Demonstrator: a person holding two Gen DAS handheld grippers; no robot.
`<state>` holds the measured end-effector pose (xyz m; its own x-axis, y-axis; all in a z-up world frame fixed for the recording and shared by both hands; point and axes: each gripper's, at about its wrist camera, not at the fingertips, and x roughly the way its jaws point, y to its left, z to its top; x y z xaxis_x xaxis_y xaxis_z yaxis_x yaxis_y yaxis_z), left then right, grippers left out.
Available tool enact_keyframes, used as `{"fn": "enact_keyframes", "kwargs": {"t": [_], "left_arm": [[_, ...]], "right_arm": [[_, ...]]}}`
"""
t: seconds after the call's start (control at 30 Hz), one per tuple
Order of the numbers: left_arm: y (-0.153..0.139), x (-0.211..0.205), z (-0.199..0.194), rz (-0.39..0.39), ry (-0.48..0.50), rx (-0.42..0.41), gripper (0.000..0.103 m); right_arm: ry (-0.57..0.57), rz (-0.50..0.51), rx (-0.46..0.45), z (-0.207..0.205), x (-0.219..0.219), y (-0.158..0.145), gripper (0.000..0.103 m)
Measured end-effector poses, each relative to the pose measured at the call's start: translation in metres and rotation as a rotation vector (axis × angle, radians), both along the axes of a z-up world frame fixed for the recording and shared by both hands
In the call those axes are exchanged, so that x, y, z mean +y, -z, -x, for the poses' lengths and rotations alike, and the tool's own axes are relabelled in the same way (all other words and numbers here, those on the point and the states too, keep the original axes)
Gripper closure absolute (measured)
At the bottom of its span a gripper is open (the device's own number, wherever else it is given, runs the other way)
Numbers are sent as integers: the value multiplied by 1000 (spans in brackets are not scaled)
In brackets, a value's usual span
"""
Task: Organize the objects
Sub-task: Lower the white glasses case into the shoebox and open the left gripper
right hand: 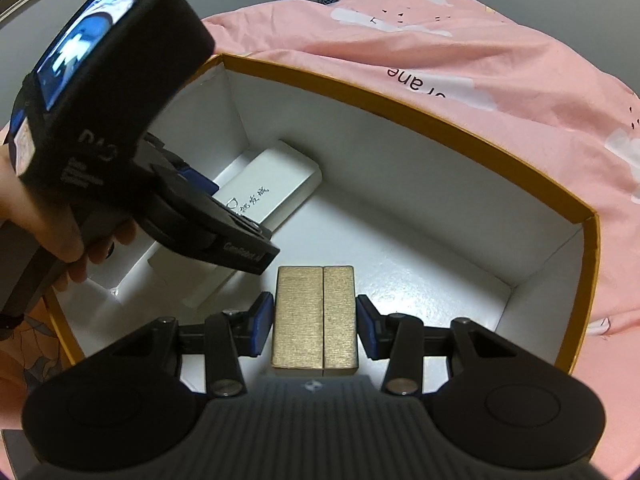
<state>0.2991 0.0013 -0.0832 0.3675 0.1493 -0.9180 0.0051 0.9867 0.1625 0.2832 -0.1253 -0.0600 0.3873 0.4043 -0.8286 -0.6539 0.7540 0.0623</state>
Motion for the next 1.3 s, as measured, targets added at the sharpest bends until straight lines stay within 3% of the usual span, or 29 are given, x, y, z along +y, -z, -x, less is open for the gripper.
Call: {"fn": "enact_keyframes", "kwargs": {"t": [0.23,0.73,0.83,0.93,1.1,1.3], "left_arm": [[1,-9,6,-73,57,-19,34],[-6,-3,10,24,98,-42,30],[-5,-3,5,10,115,-85,29],[-12,5,3,97,72,-95,28],[-37,17,8,142,114,-165,29],[-68,42,37,171,71,-277,33]], "right_arm": [[-19,9,7,1,0,2,57],[-47,35,18,-3,15,3,57],[-38,37,19,-3,17,3,57],[-42,38,16,-1,16,1,57],[-46,47,14,-3,17,2,57],[-58,42,23,-8,30,5,57]]}}
